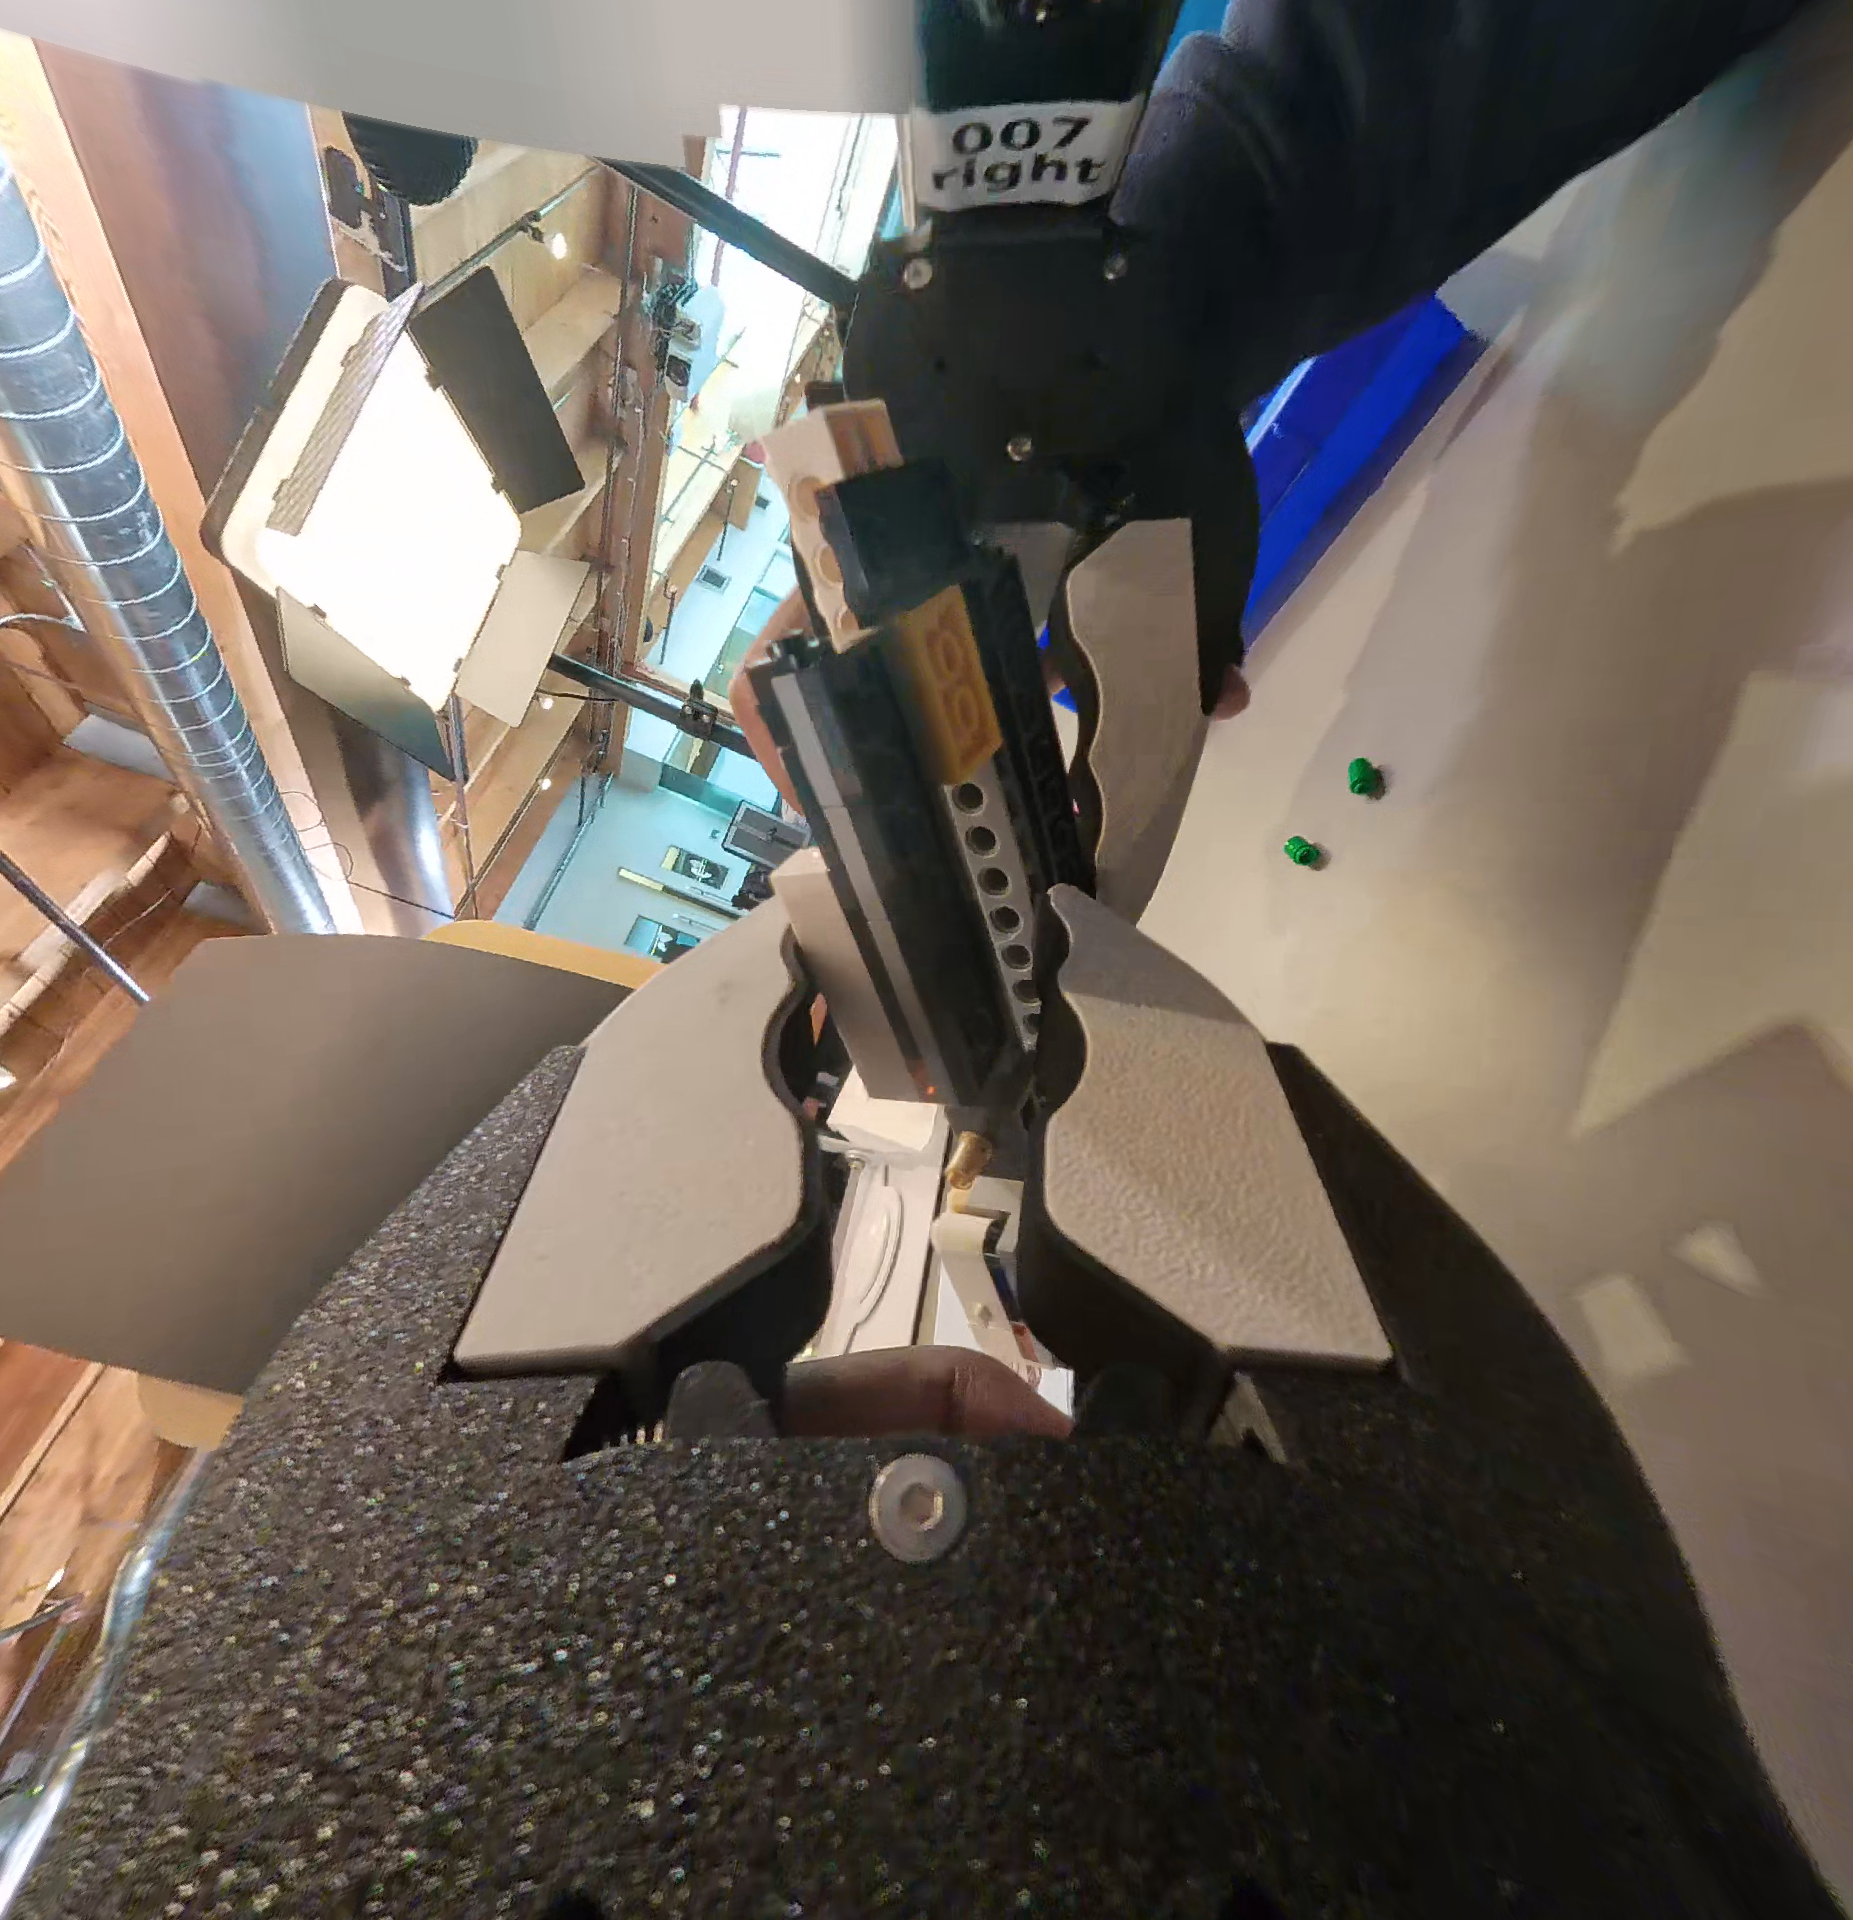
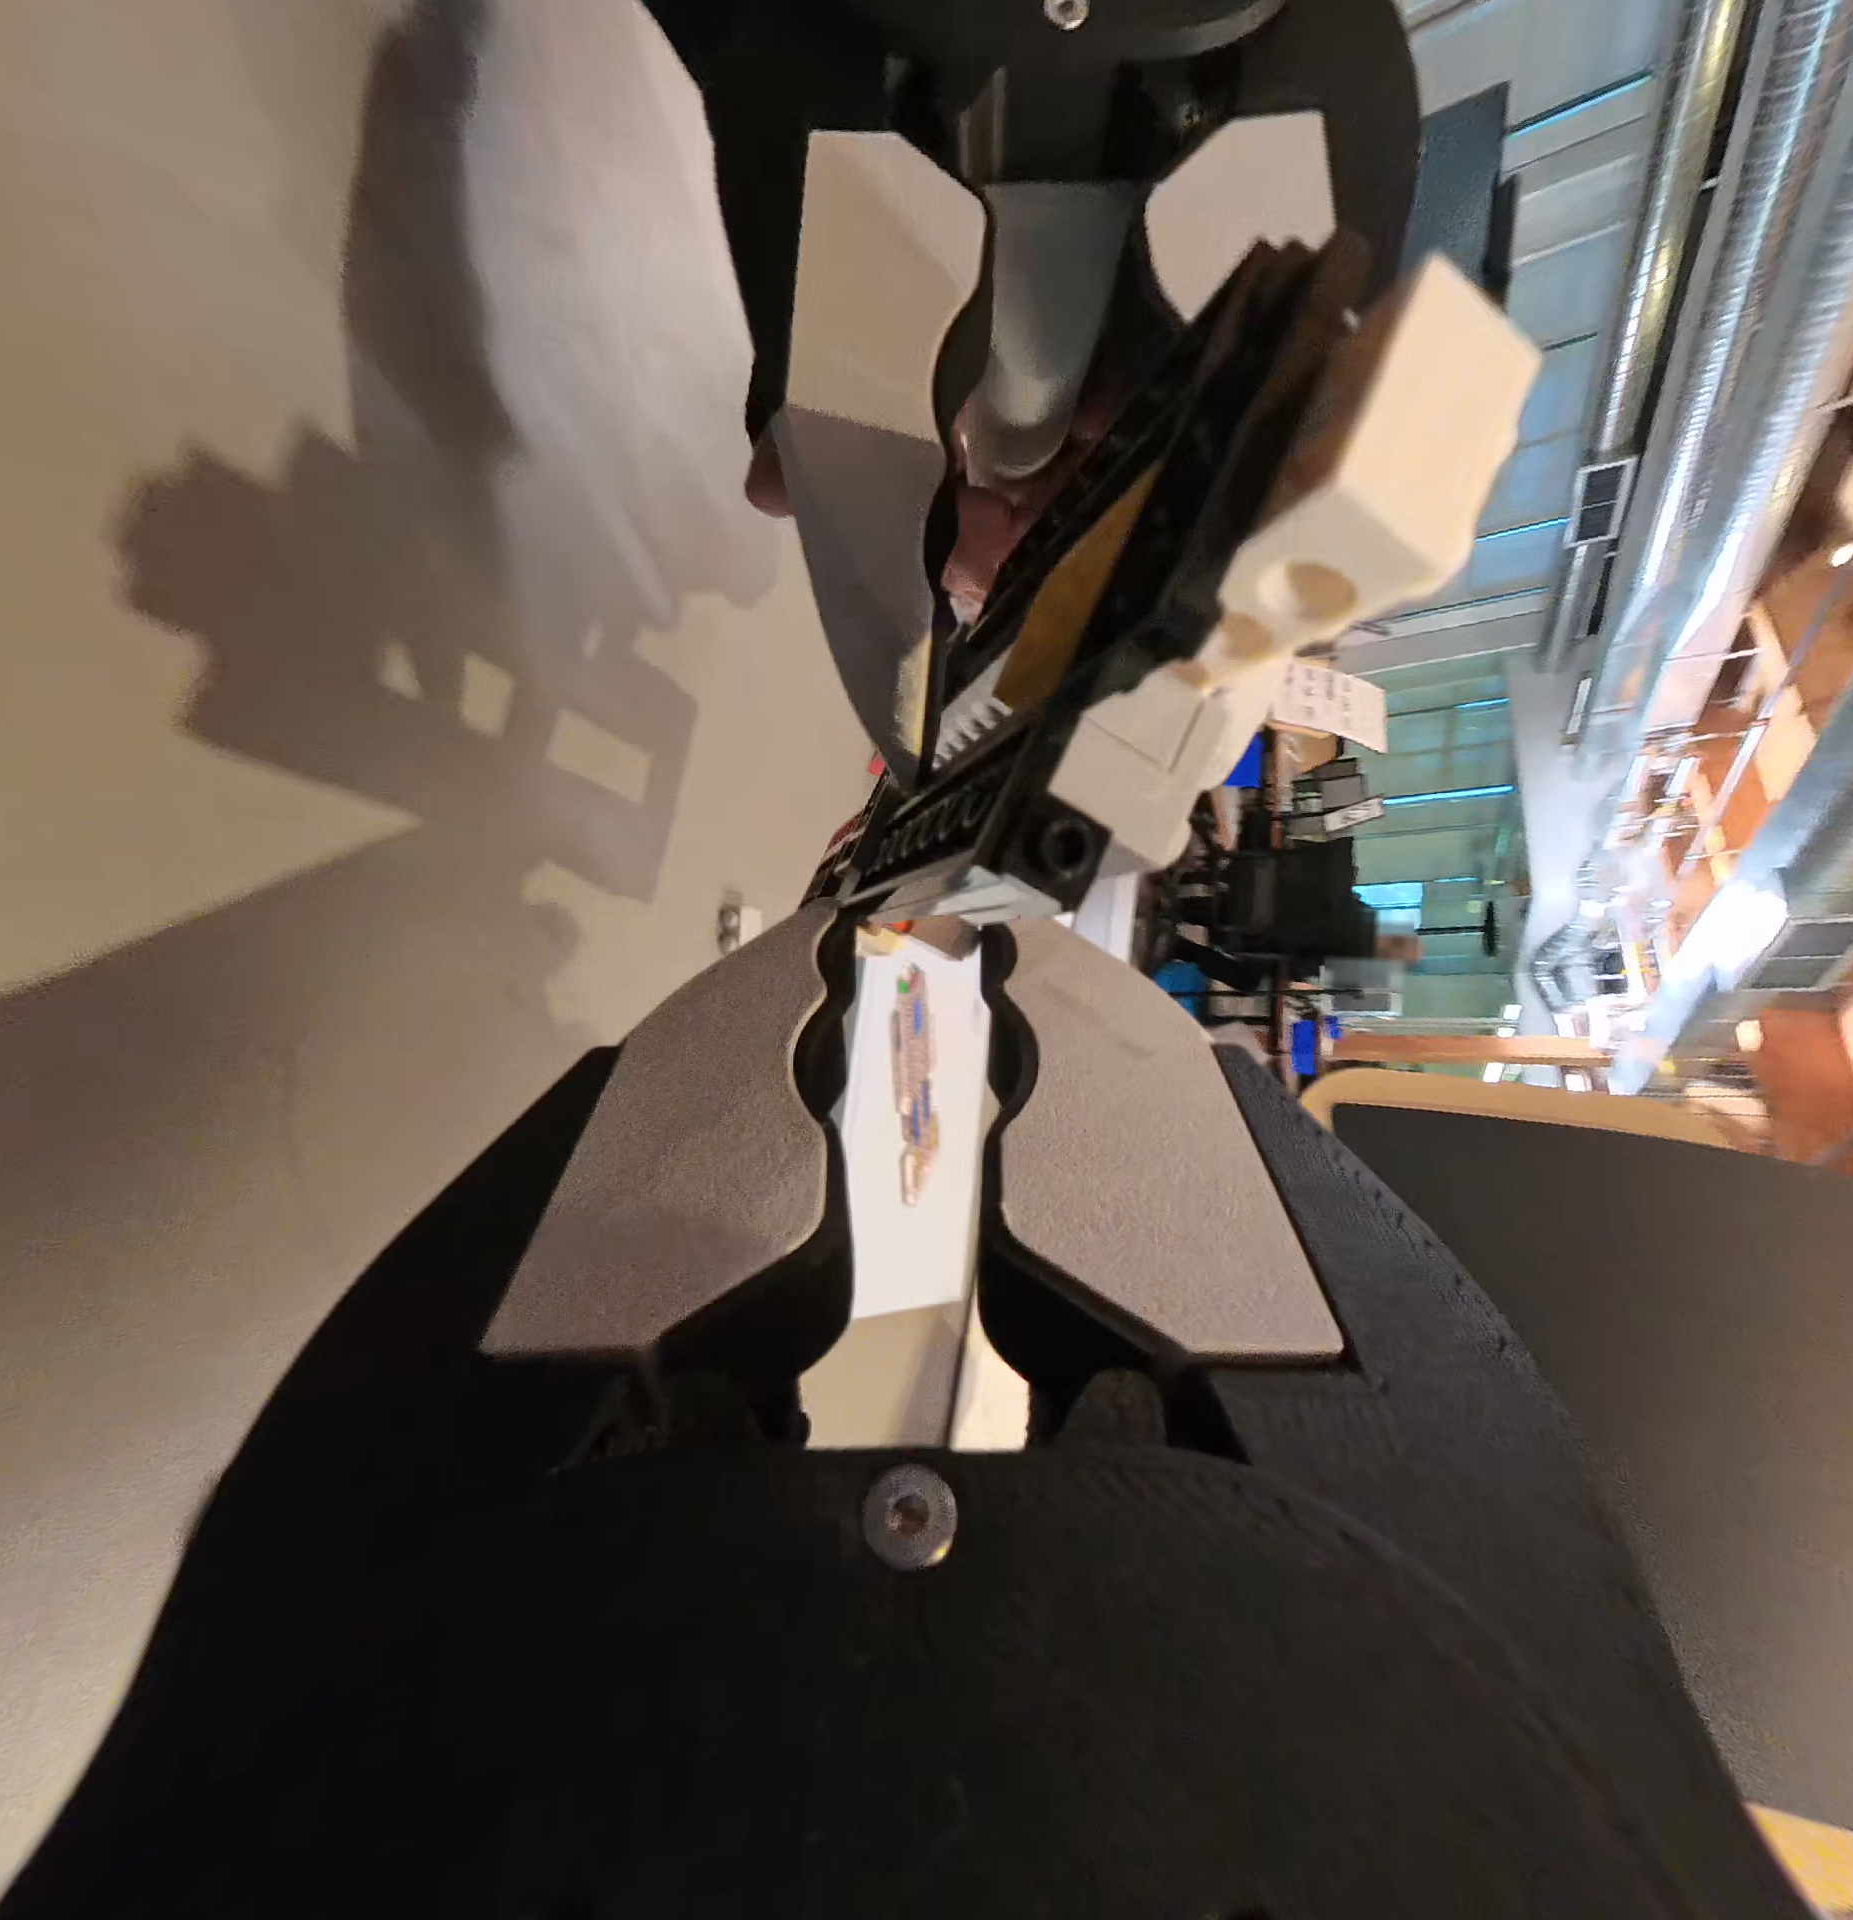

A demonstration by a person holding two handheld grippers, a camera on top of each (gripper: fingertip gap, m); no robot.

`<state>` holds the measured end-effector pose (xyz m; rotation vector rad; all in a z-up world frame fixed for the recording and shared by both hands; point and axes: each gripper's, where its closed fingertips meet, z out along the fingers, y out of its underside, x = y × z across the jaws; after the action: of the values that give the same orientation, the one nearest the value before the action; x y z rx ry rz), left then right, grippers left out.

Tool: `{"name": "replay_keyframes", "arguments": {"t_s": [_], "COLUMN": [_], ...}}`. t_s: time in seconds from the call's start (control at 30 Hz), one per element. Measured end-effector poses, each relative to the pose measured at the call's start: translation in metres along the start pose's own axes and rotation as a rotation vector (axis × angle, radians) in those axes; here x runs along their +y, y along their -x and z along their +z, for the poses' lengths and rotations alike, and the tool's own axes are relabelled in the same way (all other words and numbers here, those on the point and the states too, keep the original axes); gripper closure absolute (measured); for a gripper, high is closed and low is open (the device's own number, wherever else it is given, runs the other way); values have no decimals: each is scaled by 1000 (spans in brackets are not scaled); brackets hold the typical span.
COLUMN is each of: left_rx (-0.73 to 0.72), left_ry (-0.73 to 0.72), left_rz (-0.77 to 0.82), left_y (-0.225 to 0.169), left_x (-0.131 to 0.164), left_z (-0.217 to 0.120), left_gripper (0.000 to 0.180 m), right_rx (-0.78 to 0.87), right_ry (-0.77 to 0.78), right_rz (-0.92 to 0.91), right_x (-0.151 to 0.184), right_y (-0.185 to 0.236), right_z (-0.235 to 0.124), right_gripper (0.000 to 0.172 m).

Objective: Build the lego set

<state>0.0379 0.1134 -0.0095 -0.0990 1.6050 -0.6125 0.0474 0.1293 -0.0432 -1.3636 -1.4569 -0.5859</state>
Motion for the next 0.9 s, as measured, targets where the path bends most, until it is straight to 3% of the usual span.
{"name": "replay_keyframes", "arguments": {"t_s": [0.37, 0.9], "left_rx": [51, 119], "left_ry": [53, 63], "left_rz": [99, 135], "left_y": [-11, -16], "left_x": [2, -3], "left_z": [4, 1], "left_gripper": [147, 147], "right_rx": [45, -37], "right_ry": [56, 107], "right_rz": [-167, -339], "right_x": [3, -3], "right_y": [5, 15], "right_z": [2, -2], "right_gripper": [143, 128]}}
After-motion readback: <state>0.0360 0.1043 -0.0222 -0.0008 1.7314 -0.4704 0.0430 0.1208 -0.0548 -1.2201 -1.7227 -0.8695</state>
